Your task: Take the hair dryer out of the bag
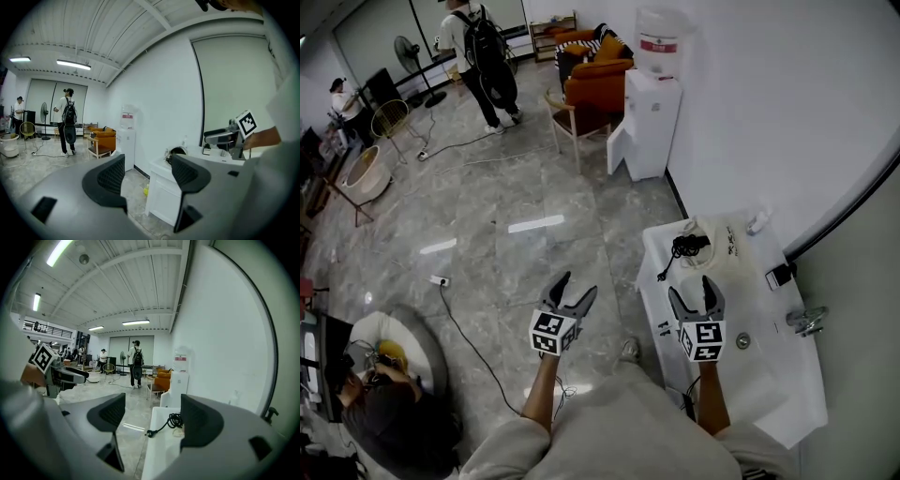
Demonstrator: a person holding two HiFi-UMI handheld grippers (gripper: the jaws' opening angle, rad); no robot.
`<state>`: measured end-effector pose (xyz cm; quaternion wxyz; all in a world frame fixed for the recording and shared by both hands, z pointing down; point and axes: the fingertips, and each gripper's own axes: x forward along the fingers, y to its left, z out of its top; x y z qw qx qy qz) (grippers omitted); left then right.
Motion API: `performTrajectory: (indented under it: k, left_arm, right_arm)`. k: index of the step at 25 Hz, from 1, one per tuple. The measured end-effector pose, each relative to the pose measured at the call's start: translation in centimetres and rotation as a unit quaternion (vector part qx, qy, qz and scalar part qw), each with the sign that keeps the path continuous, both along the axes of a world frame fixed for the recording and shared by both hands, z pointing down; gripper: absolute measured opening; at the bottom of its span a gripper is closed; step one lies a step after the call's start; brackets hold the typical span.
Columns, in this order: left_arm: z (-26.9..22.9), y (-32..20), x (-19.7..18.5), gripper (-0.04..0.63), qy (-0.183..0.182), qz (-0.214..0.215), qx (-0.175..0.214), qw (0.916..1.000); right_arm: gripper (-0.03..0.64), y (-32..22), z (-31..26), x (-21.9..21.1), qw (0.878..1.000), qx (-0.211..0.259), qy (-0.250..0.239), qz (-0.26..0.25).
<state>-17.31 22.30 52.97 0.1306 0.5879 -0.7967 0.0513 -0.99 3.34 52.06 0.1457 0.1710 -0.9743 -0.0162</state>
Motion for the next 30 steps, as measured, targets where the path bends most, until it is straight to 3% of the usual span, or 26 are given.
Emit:
performTrajectory:
  k: [15,30]
  left_arm:
    - [0.0,-9.7,-5.0,0.293,0.002,-0.029,-0.027,0.9992]
    - [2.1,-17.8,-5.1,0.293,0.011,0.036,-0.056,0.9977]
  right_arm:
    - [0.354,-10.7,1.7,-5.6,0.999,-0.048,-0.008,0.004]
    - [0.353,-15.9,4.6,-5.3,0.996,-0.072,0.013,0.047]
